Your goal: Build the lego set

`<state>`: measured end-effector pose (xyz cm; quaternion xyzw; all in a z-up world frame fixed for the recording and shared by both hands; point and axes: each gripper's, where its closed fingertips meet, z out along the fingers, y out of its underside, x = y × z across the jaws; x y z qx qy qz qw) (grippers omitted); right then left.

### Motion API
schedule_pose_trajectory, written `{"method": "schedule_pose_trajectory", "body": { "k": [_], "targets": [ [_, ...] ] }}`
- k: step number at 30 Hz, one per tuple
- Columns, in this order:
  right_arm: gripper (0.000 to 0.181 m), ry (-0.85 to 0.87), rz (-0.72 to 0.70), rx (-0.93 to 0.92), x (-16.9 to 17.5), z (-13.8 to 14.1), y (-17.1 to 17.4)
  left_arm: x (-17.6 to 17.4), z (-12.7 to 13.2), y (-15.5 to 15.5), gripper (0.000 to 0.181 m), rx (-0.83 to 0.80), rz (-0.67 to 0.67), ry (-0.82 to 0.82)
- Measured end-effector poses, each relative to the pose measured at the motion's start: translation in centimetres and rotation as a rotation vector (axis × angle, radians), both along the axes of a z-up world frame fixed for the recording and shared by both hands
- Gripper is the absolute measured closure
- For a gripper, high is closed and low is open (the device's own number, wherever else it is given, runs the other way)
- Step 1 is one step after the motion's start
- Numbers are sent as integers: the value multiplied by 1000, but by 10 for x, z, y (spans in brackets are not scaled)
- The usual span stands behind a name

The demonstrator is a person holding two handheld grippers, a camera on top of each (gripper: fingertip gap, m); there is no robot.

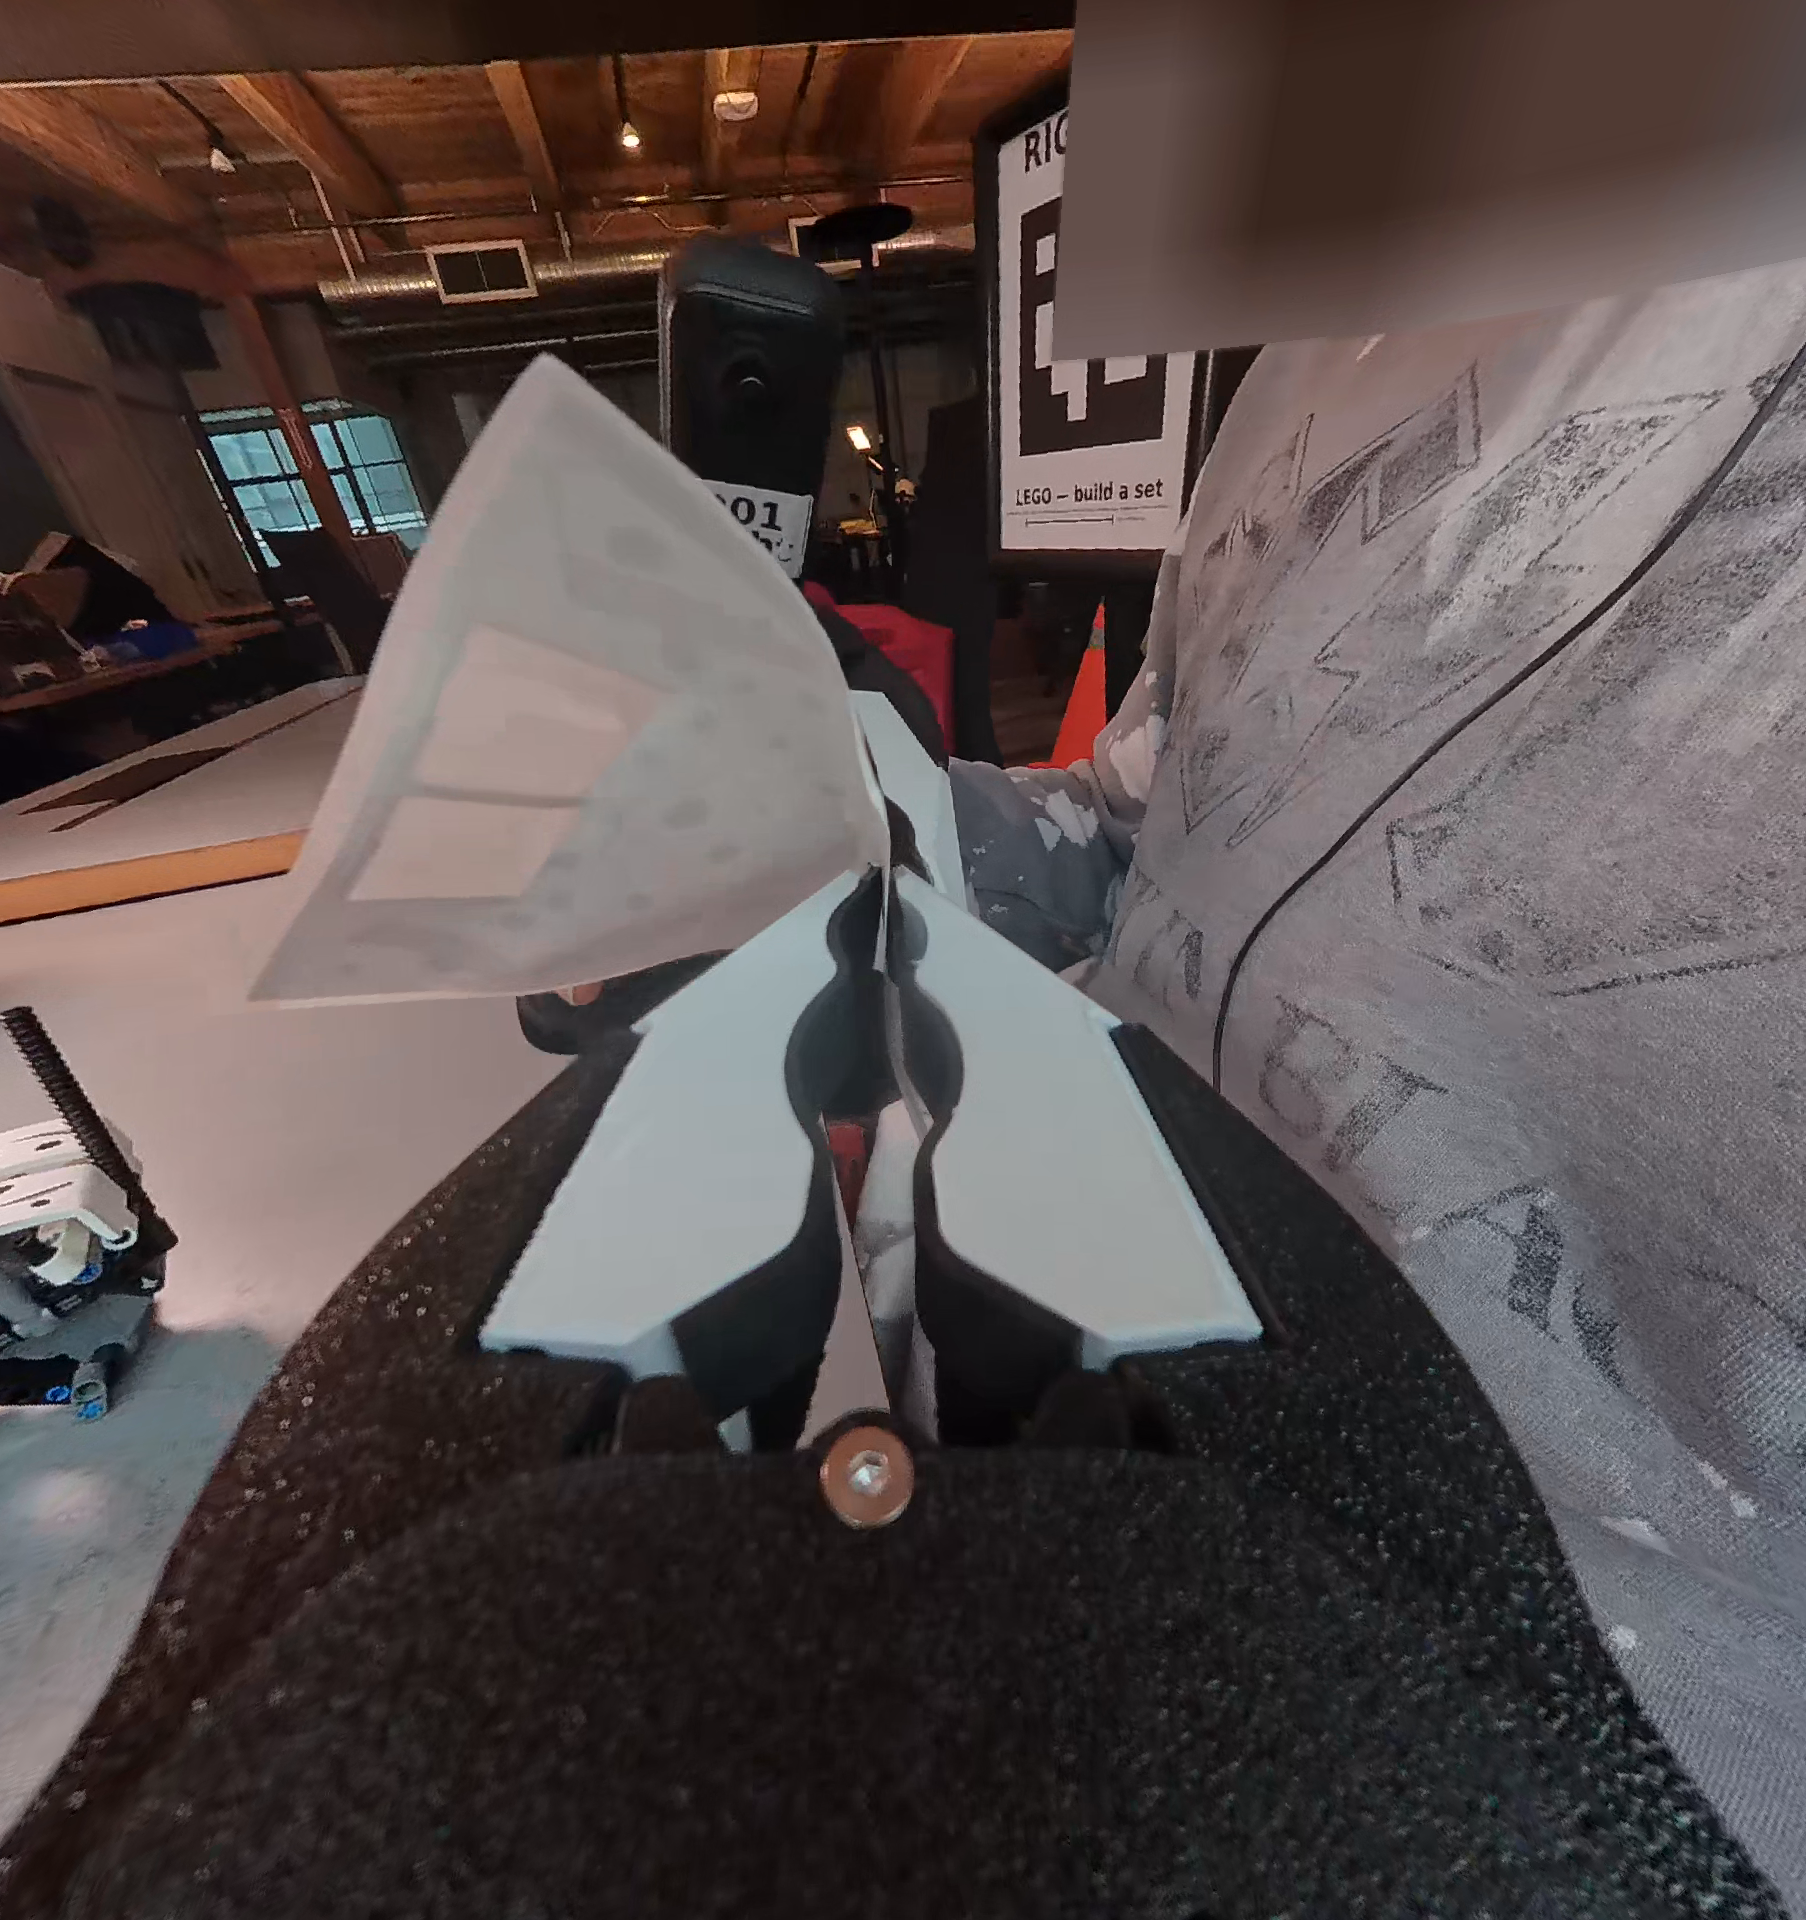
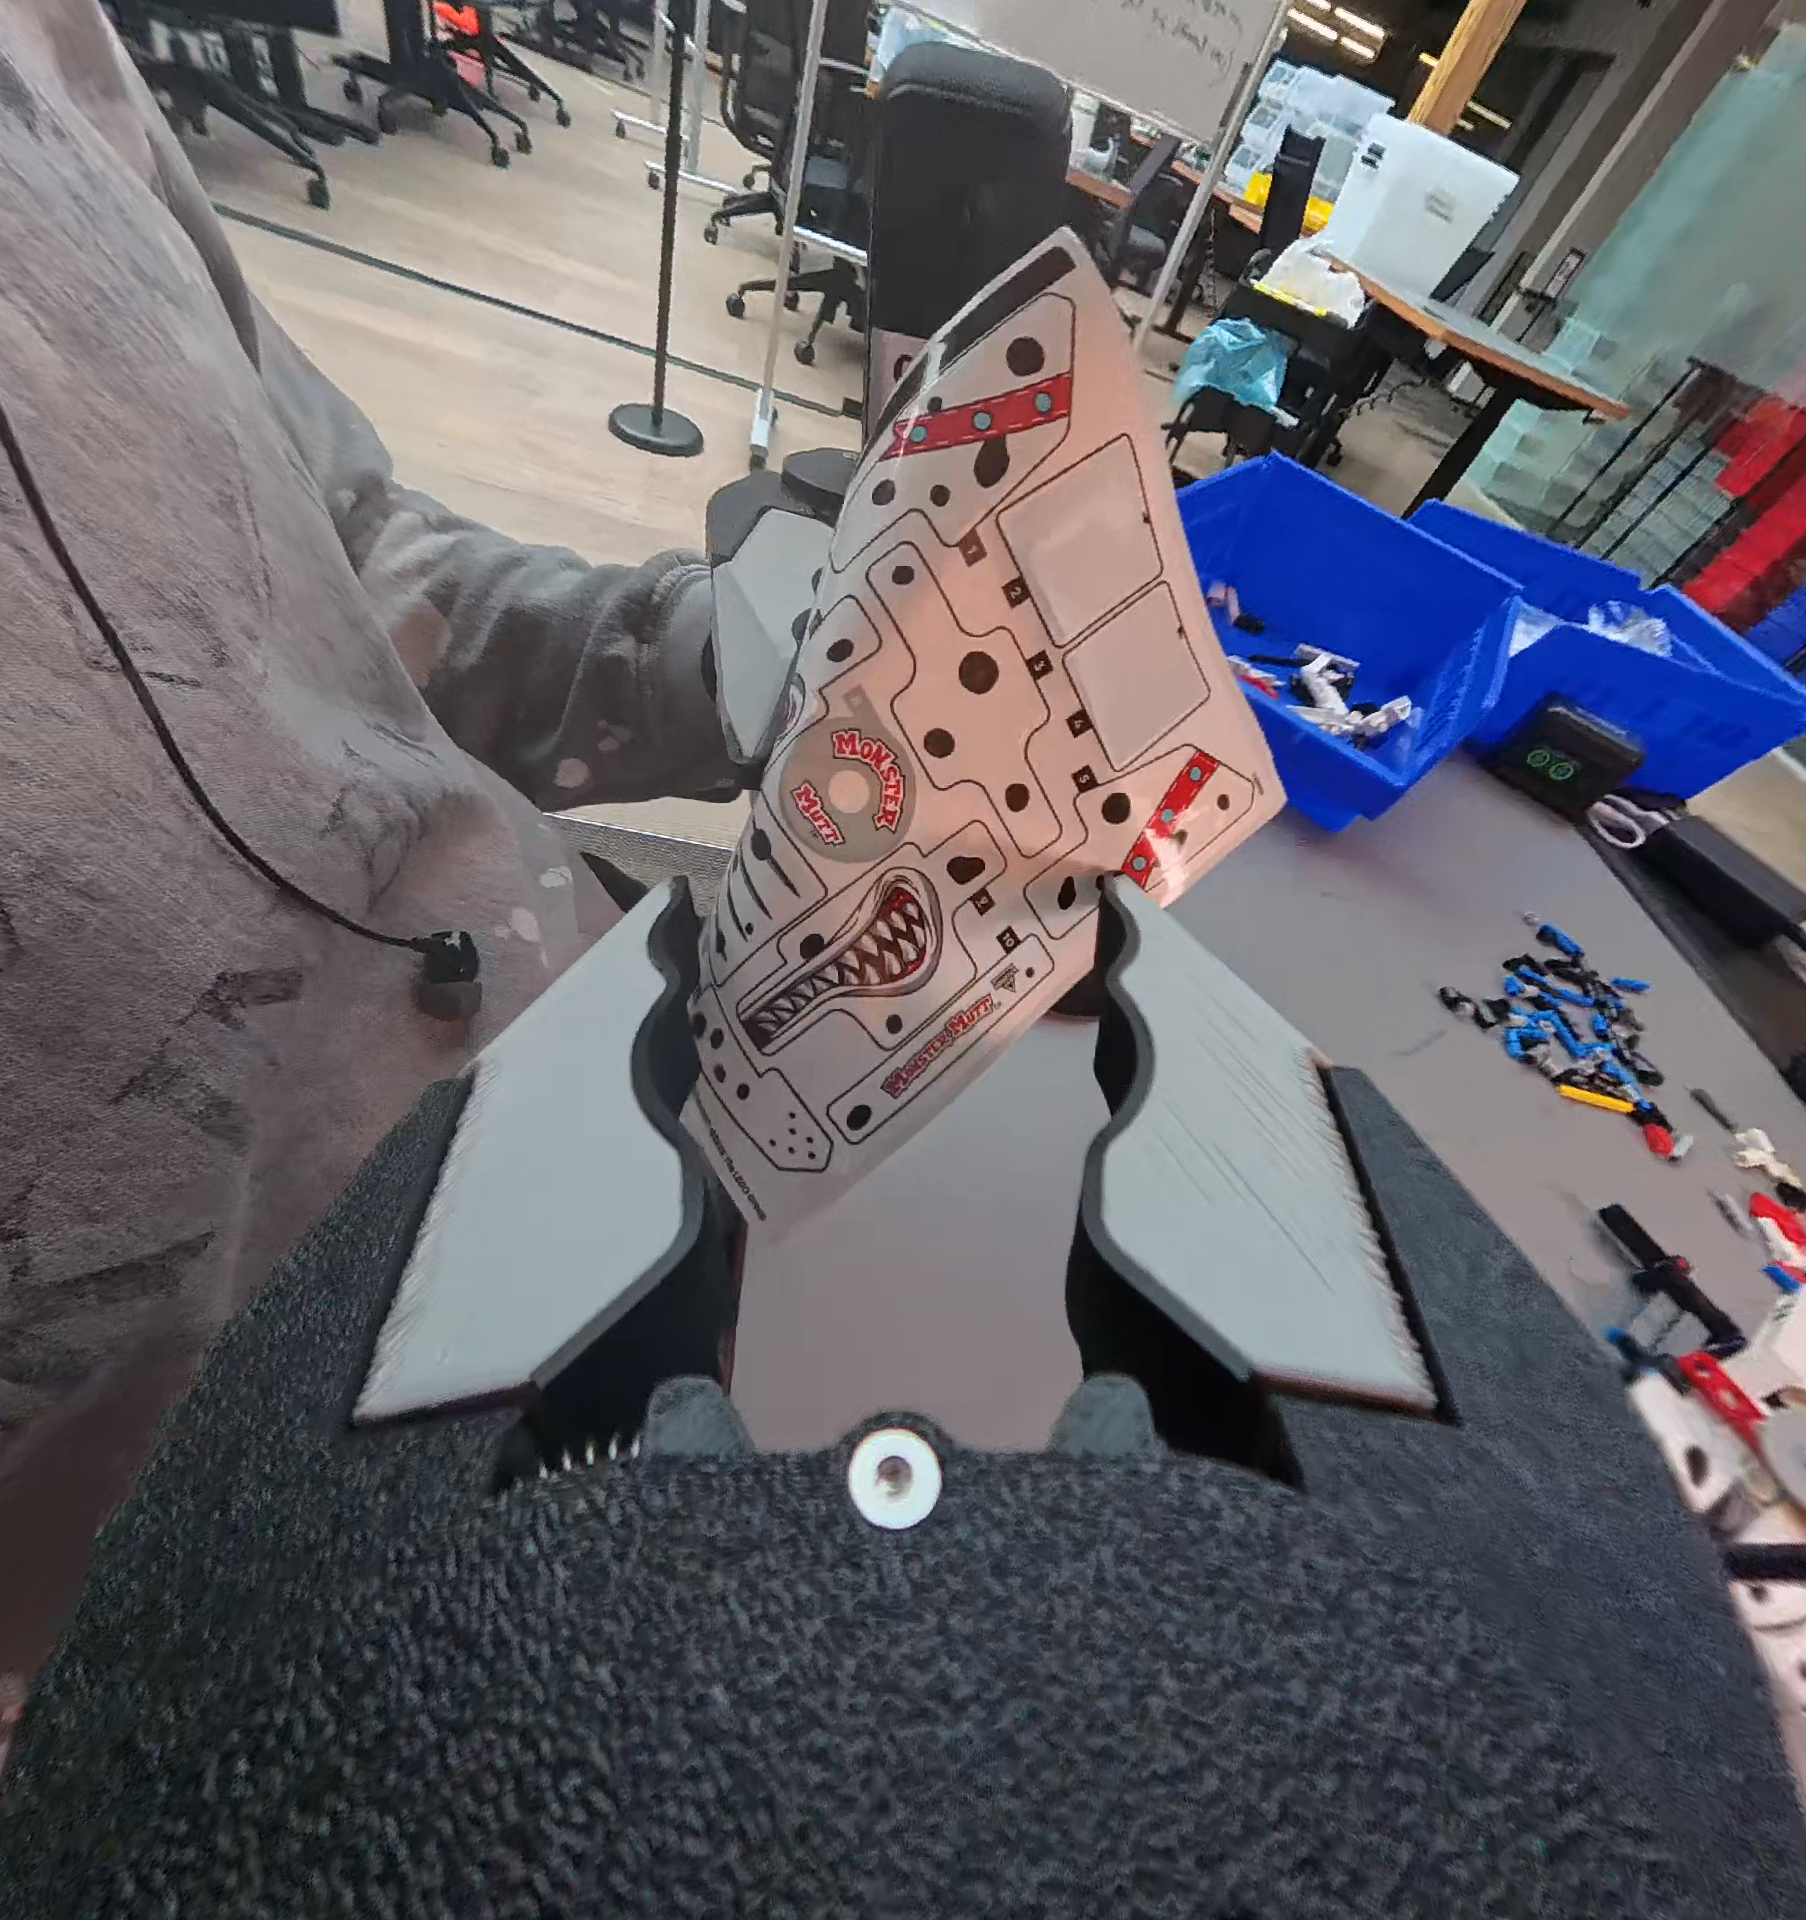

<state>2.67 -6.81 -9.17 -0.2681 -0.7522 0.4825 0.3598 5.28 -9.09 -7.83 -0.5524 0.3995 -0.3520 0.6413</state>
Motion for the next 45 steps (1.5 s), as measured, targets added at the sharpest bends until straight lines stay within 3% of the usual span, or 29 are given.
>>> {"method": "schedule_pose_trajectory", "body": {
  "k": [5, 7, 8, 11, 16, 20, 22, 25, 27, 32, 37, 45],
  "targets": [
    [133, 23, 40, -96, 1, -2, -6, -1, -14, 8, 181, -52, 4, 16],
    [161, 51, 68, -101, 6, 0, -5, -6, -11, 11, 181, -46, 24, 5],
    [165, 70, 67, -105, 7, 2, -5, -8, -10, 12, 181, -46, 28, 1],
    [142, 70, 4, -120, -2, 2, 4, -8, -11, 11, 181, -47, 27, 5],
    [108, -32, 28, -100, -4, -18, 3, -7, -11, 5, 181, -32, 16, 2],
    [88, -98, 1, -303, -2, -15, 21, -12, -3, 3, 181, -3, 42, -31],
    [100, -111, 26, -419, 2, -11, 22, -16, -2, 8, 181, -15, 75, -34],
    [152, -13, 81, -565, 5, 10, 15, -23, -4, 24, 181, -81, 151, -54],
    [180, 24, 16, -576, -2, 13, 22, -28, -7, 33, 181, -136, 196, -64],
    [181, 2, 91, -825, -4, 23, 23, -38, 4, 43, 163, -158, 270, -138],
    [181, -91, 297, -1164, 1, 30, 14, -33, 15, 38, 170, -167, 206, -226],
    [181, -231, 458, -1447, 0, 22, 2, -24, 13, 33, 179, -137, 153, -234]
  ]
}}
